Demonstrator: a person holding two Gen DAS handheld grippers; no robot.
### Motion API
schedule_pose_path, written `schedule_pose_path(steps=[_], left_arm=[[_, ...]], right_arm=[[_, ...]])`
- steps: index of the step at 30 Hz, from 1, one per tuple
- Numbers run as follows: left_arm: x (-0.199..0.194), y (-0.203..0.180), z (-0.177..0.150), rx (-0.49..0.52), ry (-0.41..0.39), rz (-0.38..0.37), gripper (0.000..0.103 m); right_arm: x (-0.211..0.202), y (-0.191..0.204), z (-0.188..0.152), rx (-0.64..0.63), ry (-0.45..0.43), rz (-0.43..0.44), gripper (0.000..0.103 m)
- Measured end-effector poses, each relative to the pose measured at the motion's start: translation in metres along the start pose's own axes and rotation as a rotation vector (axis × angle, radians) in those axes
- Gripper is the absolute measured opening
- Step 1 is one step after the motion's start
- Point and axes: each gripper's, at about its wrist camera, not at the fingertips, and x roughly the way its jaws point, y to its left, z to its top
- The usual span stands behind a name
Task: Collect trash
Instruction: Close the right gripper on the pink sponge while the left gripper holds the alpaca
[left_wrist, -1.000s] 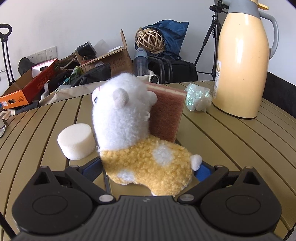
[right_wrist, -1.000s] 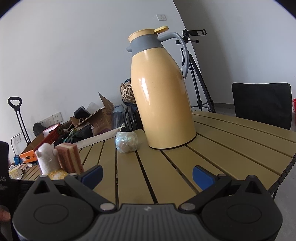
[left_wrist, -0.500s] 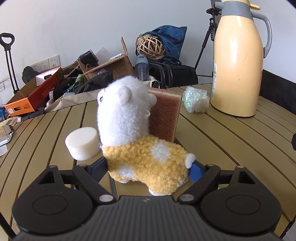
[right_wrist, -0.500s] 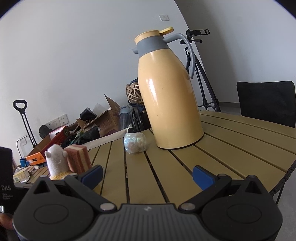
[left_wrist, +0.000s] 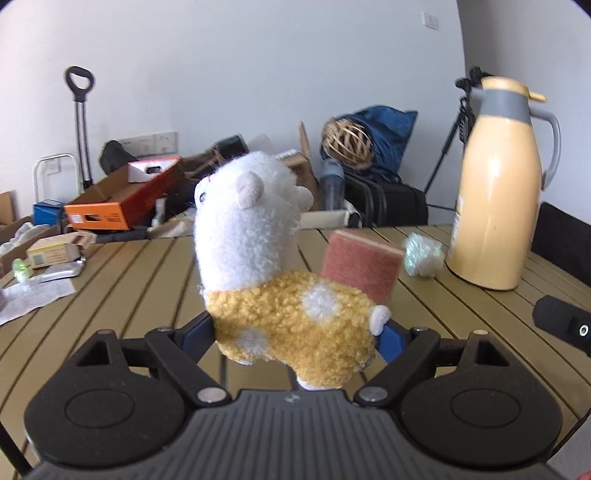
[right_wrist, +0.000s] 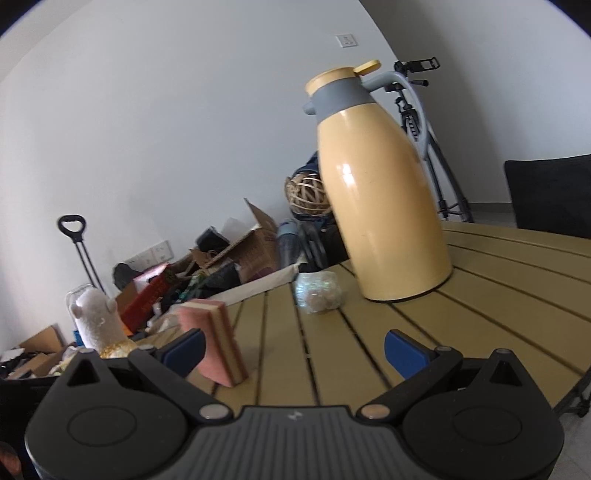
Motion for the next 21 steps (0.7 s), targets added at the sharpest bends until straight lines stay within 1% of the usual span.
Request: schedule_pose_path(steps=[2, 5, 9, 14, 16, 21], left_arm=[[-0.013, 0.008, 0.000, -0.034, -0.017, 0.032, 0.088], [-0.030, 0.023, -0.003, -0.086, -0.037, 0.055, 0.088], [-0.040, 0.040, -0.006, -0.109, -0.042, 0.075, 0.088], [-0.046, 0.067, -0.003, -0.142, -0.045, 0.081, 0.088], [-0.049, 0.079, -0.002, -0.164, -0.049, 0.087, 0.088], [-0.050, 0.098, 0.000, -0.193, -0.044, 0.095, 0.088]], right_arm=[[0.000, 0.008, -0.001, -0.001, -0.002, 0.047, 0.103], [0.004, 0.019, -0.004, 0.015, 0.005, 0.104, 0.103], [0.009, 0.030, -0.006, 0.034, 0.023, 0.138, 0.103], [0.013, 0.054, -0.007, -0.040, 0.040, 0.161, 0.103], [0.016, 0.064, -0.006, -0.063, 0.044, 0.143, 0.103], [0.036, 0.090, -0.003, -0.164, 0.029, -0.007, 0.103]])
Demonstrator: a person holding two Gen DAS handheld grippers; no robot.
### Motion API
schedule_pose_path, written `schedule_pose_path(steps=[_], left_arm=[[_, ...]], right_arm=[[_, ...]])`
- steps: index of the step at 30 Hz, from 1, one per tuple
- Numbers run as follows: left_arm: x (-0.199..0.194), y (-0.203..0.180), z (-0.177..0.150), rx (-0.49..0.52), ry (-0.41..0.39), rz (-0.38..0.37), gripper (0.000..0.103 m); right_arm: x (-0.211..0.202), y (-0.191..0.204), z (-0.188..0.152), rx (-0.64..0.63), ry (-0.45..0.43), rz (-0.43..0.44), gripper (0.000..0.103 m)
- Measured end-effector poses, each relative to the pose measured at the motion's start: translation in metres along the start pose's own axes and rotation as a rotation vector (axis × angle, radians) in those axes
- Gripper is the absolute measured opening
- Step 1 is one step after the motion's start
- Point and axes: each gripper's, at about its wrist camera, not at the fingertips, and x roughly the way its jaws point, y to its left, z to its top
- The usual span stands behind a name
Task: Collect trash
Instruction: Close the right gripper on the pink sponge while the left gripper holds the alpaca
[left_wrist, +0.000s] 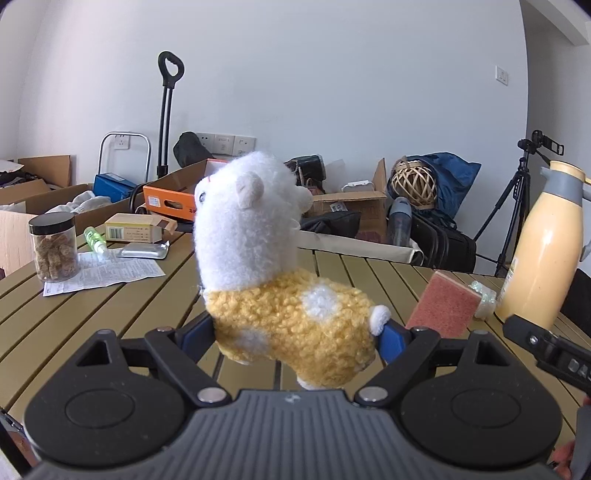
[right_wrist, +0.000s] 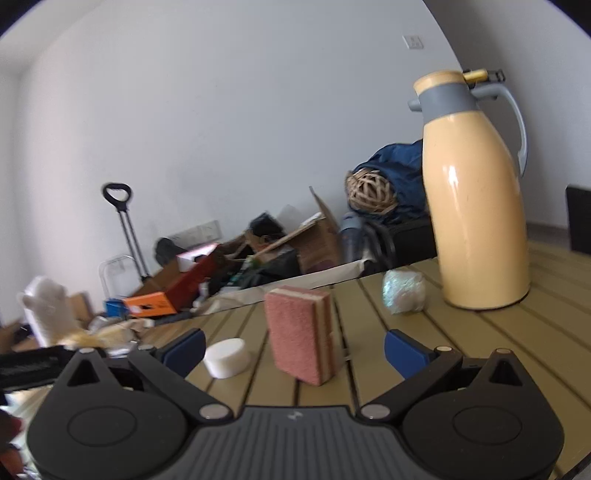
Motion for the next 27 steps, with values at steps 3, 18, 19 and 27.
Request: schedule_pose_path(steps=[3, 18, 19, 27], left_arm=[[0.001, 0.006, 0.002, -0.010, 0.003, 0.006, 0.088], [0.017, 0.042, 0.006, -0.059, 0.013, 0.086, 0.088], [0.019, 0.045, 0.007, -0.063, 0.015, 0.094, 0.088], [0.029, 0.059, 0.008, -0.095, 0.035, 0.124, 0.088]], right_arm=[[0.019, 0.011, 0.009, -0.010, 0.028, -0.015, 0.103], [0.133, 0.058, 0.018, 0.035, 0.153, -0.305, 0.103], [0.139, 0.058, 0.017, 0.038, 0.160, -0.321, 0.103], [0.174, 0.063, 0.008, 0.043, 0.204, -0.422, 0.103]])
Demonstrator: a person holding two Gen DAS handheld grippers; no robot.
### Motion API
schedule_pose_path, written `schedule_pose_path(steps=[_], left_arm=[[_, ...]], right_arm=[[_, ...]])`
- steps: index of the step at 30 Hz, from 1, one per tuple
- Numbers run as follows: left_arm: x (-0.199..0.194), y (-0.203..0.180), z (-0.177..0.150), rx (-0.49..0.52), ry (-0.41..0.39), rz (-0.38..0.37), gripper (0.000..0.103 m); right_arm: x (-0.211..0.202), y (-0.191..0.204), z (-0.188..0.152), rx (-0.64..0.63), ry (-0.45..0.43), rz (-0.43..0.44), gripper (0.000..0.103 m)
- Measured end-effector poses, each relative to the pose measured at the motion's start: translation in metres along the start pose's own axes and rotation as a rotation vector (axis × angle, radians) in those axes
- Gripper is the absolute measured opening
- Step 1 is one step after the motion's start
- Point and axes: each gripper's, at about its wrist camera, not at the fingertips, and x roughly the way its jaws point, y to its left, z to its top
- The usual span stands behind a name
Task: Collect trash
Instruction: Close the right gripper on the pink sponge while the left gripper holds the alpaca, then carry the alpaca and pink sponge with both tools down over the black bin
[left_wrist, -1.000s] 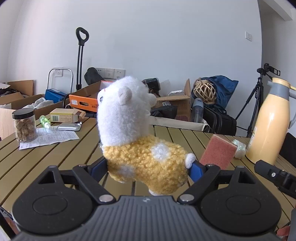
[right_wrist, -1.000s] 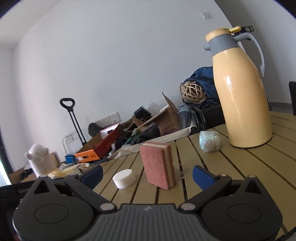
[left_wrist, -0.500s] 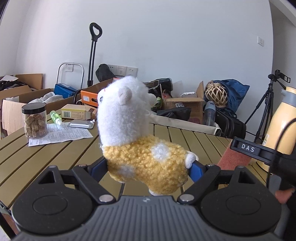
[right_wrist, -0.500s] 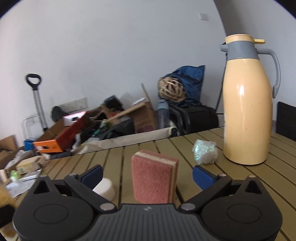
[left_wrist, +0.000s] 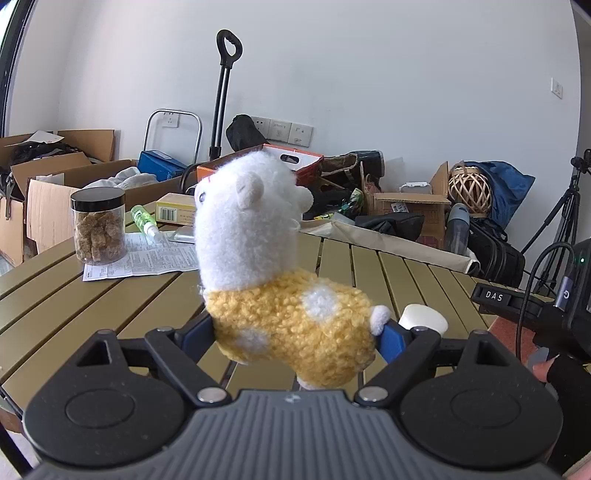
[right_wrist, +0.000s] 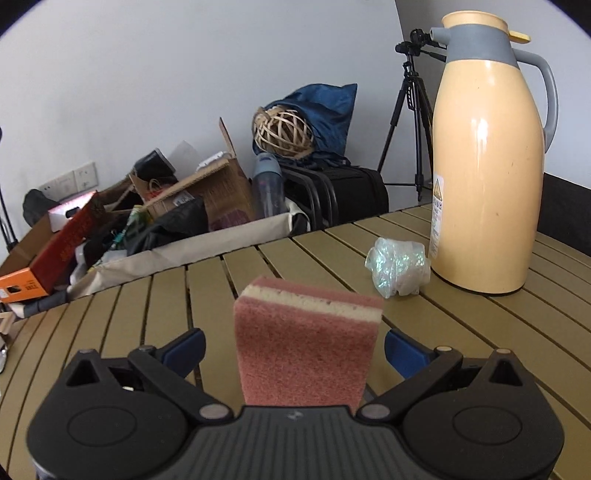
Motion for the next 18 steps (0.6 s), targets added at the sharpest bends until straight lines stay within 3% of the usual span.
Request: schedule_pose_path(steps=[6, 10, 16, 18], left_arm=[[0.002, 0.001, 0.000, -0.009, 0.007, 0.007, 0.088], [0.002, 0.001, 0.001, -0.014, 0.005, 0.012, 0.088], [0.001, -0.001, 0.000, -0.010, 0.004, 0.012, 0.088], [0.001, -0.001, 0.000, -0.014, 0.004, 0.011, 0.088]], right_arm=[[0.017, 0.008, -0.001, -0.023, 0.053, -0.079, 0.103], [0.029, 0.004, -0.003, 0.013, 0.108, -0.078, 0.102], [0.033, -0.005, -0.006, 0.010, 0.135, -0.044, 0.076], [0.032, -0.008, -0.006, 0.009, 0.138, -0.020, 0.073]])
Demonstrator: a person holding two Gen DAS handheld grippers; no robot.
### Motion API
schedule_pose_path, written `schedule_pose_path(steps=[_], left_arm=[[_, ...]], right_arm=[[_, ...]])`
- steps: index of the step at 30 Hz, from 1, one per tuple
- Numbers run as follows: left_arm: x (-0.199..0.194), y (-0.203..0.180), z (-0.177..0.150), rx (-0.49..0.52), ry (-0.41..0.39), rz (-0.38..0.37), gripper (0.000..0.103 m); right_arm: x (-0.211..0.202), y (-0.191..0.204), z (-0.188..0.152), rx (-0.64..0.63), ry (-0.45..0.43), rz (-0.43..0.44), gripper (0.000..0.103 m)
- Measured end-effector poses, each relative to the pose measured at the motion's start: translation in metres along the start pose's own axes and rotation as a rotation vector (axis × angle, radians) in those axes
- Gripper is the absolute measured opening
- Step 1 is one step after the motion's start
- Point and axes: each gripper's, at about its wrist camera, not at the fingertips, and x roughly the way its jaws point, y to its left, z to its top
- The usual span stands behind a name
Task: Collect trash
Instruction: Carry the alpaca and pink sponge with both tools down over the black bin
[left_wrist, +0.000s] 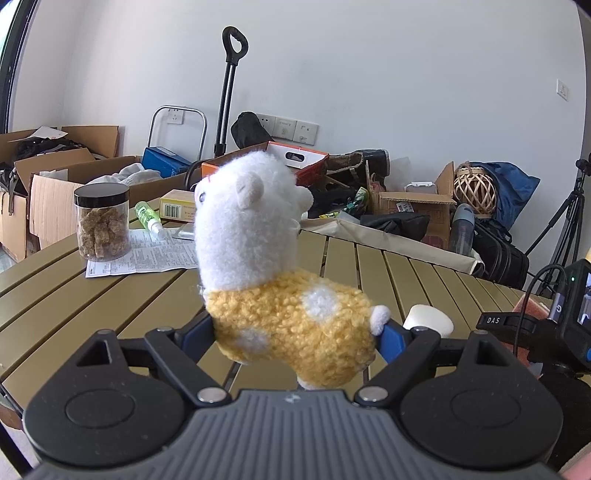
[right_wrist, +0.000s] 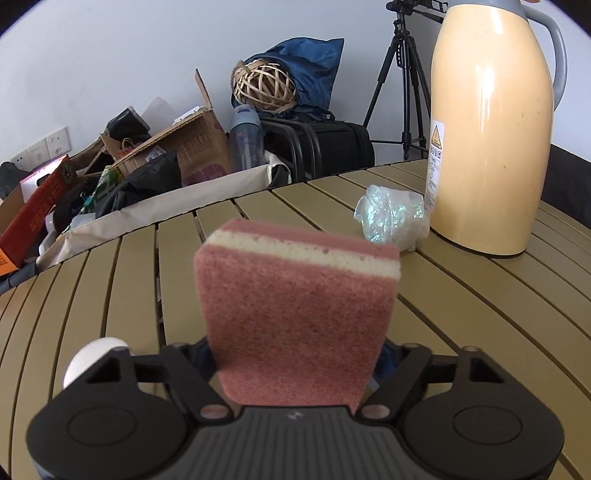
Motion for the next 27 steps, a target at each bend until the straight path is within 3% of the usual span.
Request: schedule_pose_path(steps=[12, 27], left_arm=[[-0.013, -0.002, -0.001, 0.000, -0.021, -0.022, 0.088], [-0.056, -0.012, -0.017, 0.003, -0.065, -0.047, 0.088]], right_arm=[[-0.023, -0.018, -0.005, -0.020, -0.016, 0.074, 0.073], [-0.104, -0.063, -0.013, -0.053, -0.052, 0.227, 0.072]])
